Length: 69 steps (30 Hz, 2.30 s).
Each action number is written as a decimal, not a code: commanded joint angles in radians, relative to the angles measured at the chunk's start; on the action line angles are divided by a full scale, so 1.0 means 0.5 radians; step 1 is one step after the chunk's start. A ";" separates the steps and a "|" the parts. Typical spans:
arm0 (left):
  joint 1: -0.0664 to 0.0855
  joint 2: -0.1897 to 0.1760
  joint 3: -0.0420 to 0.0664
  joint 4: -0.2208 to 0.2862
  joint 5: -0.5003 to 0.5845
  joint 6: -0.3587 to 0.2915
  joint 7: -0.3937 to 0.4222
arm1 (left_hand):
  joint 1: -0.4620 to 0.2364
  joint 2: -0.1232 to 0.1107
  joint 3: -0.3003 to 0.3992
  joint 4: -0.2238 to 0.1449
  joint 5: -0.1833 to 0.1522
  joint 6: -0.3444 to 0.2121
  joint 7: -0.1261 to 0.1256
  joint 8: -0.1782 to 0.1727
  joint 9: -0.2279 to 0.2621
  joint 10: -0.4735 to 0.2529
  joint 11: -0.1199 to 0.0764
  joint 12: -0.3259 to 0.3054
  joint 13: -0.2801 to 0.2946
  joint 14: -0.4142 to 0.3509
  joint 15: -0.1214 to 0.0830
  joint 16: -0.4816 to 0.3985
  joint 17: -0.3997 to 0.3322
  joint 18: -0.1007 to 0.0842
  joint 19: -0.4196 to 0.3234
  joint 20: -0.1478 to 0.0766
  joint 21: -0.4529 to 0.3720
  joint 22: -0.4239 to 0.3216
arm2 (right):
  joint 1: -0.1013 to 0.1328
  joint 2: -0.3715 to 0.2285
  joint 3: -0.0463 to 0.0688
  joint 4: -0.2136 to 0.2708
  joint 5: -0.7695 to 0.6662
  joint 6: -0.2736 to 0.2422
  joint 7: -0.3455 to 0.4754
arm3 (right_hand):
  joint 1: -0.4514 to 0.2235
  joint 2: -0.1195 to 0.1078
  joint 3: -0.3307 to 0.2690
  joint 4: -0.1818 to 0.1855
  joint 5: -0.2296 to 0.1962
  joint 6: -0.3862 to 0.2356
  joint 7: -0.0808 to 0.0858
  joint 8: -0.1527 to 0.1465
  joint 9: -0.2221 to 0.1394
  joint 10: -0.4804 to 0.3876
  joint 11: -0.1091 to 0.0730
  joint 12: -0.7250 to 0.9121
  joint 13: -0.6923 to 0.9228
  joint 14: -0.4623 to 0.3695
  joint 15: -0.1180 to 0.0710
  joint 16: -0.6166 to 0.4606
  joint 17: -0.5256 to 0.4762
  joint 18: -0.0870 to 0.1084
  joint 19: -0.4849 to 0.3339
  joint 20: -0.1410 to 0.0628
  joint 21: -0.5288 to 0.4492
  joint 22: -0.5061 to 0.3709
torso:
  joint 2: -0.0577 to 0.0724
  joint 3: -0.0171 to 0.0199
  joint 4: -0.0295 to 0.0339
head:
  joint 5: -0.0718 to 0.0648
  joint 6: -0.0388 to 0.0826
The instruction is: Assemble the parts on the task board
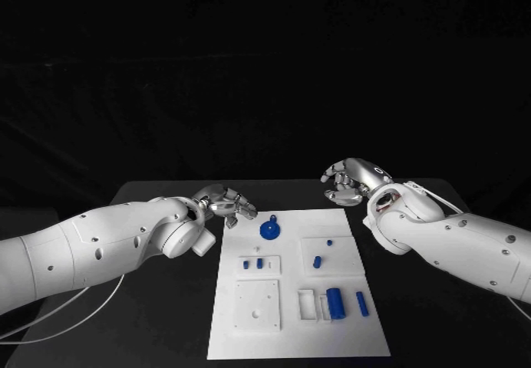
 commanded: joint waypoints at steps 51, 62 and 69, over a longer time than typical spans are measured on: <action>-0.033 0.223 -0.141 -0.119 -2.340 0.045 0.093 | 0.077 -0.030 0.047 -0.017 0.009 0.045 -0.009 0.004 -0.012 0.061 0.010 -0.023 0.013 0.008 -0.028 0.001 0.022 0.109 0.022 -0.066 0.011 0.016 | 0.007 -0.041 0.001 0.065 0.115 -0.017 0.097 | 0.013 0.000 0.000 0.006 0.039 -0.051 0.061 0.005 -0.001 -0.026 0.001 0.002 -0.011 -0.014 0.016 -0.006 -0.006 0.090 -0.018 0.019 -0.007 0.003 | 0.001 -0.0060 0.003 | -0.022 -0.062; -0.055 0.242 -0.142 -0.156 -2.325 0.057 0.097 | 0.075 -0.029 0.048 -0.015 0.009 0.045 -0.009 0.003 -0.013 0.061 0.011 -0.024 0.014 0.008 -0.028 0.001 0.022 0.108 0.023 -0.066 0.011 0.016 | 0.007 -0.038 0.001 0.066 0.111 -0.015 0.094 | 0.011 0.000 -0.001 0.007 0.040 -0.051 0.062 0.005 -0.001 -0.026 0.001 0.003 -0.012 -0.015 0.016 -0.006 -0.006 0.090 -0.019 0.019 -0.007 0.004 | 0.001 -0.0068 0.003 | -0.025 -0.067; -0.067 0.261 -0.142 -0.185 -2.324 0.060 0.104 | 0.074 -0.029 0.048 -0.014 0.009 0.046 -0.008 0.002 -0.014 0.062 0.010 -0.025 0.014 0.009 -0.028 0.001 0.023 0.107 0.024 -0.067 0.011 0.016 | 0.007 -0.037 0.001 0.068 0.111 -0.017 0.095 | 0.010 0.000 -0.002 0.008 0.040 -0.052 0.062 0.005 -0.001 -0.026 0.001 0.003 -0.012 -0.015 0.016 -0.006 -0.006 0.090 -0.019 0.020 -0.007 0.004 | 0.000 -0.0057 0.004 | -0.025 -0.068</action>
